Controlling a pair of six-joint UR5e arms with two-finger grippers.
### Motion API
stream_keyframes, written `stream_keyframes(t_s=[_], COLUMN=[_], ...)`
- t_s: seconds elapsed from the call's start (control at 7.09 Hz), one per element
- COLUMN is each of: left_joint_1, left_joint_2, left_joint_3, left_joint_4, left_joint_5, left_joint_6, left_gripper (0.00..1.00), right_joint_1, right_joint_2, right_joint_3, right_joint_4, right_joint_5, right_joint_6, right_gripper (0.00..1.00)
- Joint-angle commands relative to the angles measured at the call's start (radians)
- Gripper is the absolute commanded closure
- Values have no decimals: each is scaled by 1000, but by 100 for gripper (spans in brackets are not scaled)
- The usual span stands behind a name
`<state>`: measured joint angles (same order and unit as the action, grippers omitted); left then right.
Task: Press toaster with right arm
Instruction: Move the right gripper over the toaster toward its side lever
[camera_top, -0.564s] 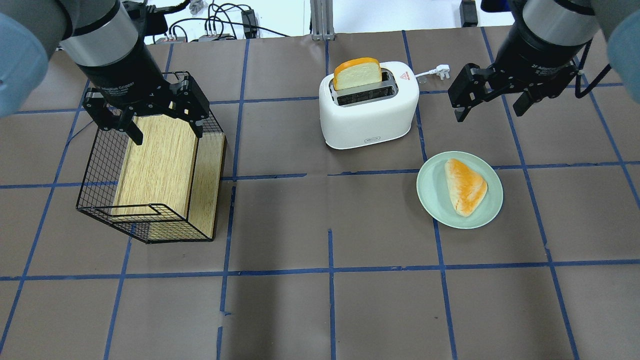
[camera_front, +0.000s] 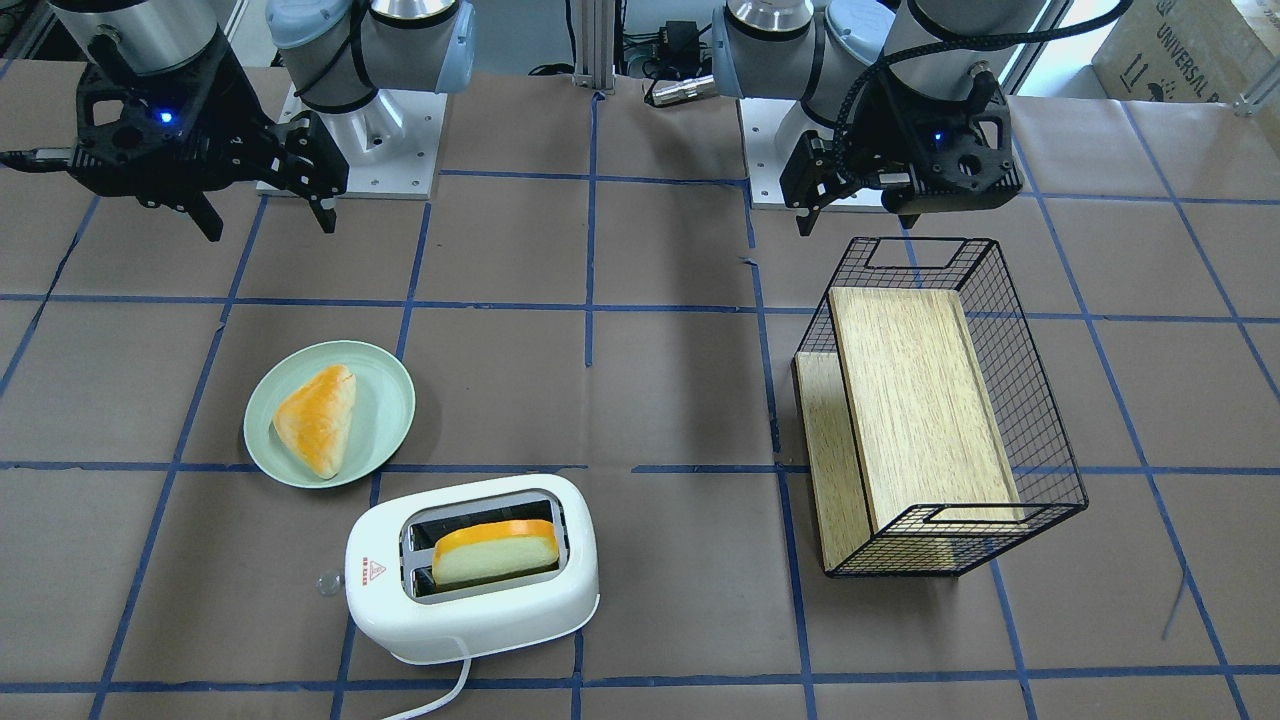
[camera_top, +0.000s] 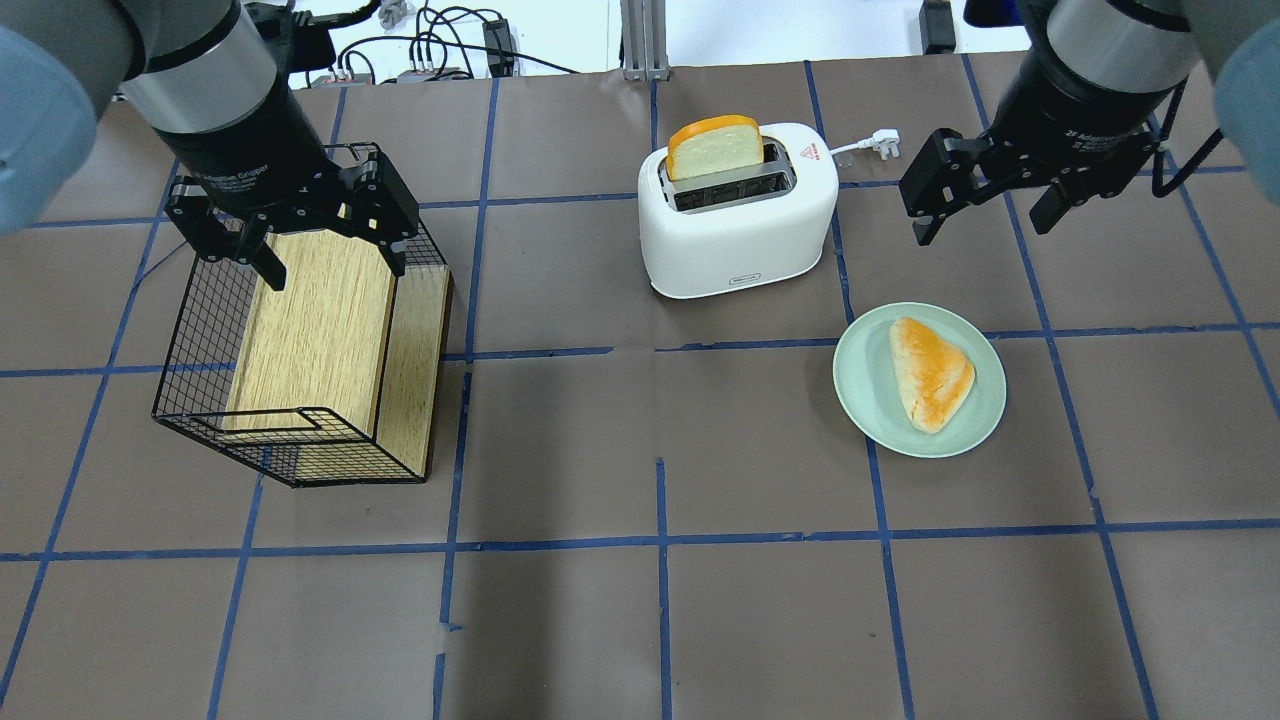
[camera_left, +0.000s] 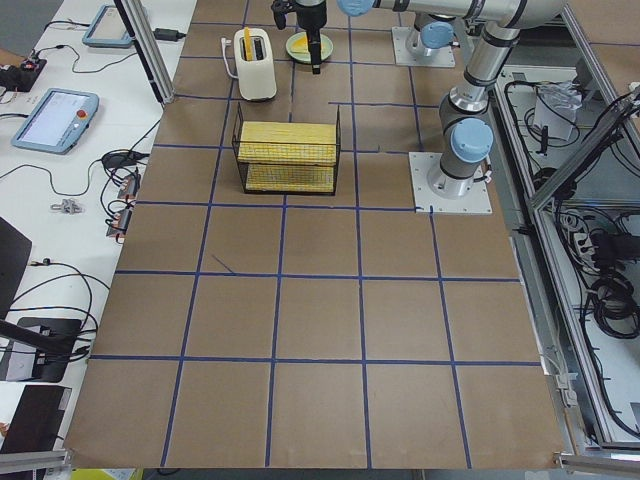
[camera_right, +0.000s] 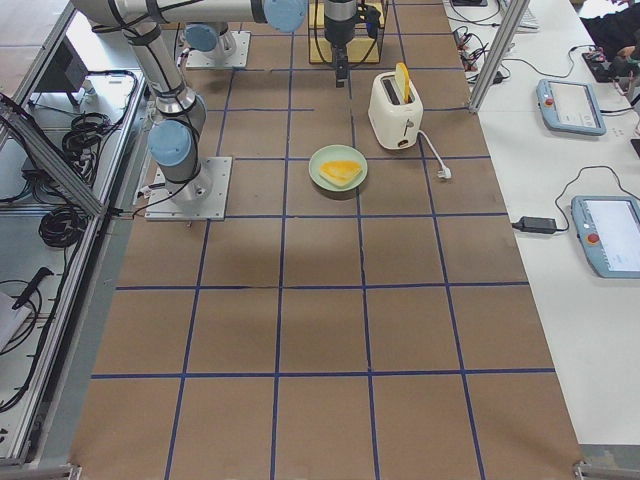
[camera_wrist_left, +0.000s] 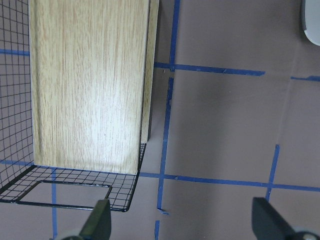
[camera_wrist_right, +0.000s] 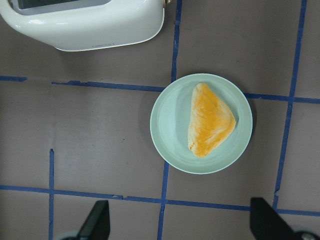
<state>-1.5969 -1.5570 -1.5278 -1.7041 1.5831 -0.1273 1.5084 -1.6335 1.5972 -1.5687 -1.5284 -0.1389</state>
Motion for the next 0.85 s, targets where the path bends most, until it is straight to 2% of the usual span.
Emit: stream_keyframes(t_s=[0.0,0.14,0.28,0.42,0.56,0.71], left_joint_1=[0,0,0,0,0,0], left_joint_2=[0,0,0,0,0,0], left_joint_3=[1,0,0,0,0,0], left_joint_4=[0,1,1,0,0,0], left_joint_5=[0,0,0,0,0,0], left_joint_6=[0,0,0,0,0,0], left_gripper=[0,0,0,0,0,0], right_joint_1=[-93,-126,-128,-128,-128,-128], right_joint_2=[44,69,89,121,208,304], right_joint_3=[-6,-20,-26,-61,-142,-249], right_joint_4=[-80,-86,-90,-109,-110,-94], right_joint_5=[22,84,112,135,139,181], right_joint_6=[-46,-124,-131,-133,-139,-155], right_gripper=[10,61,92,93,93,93])
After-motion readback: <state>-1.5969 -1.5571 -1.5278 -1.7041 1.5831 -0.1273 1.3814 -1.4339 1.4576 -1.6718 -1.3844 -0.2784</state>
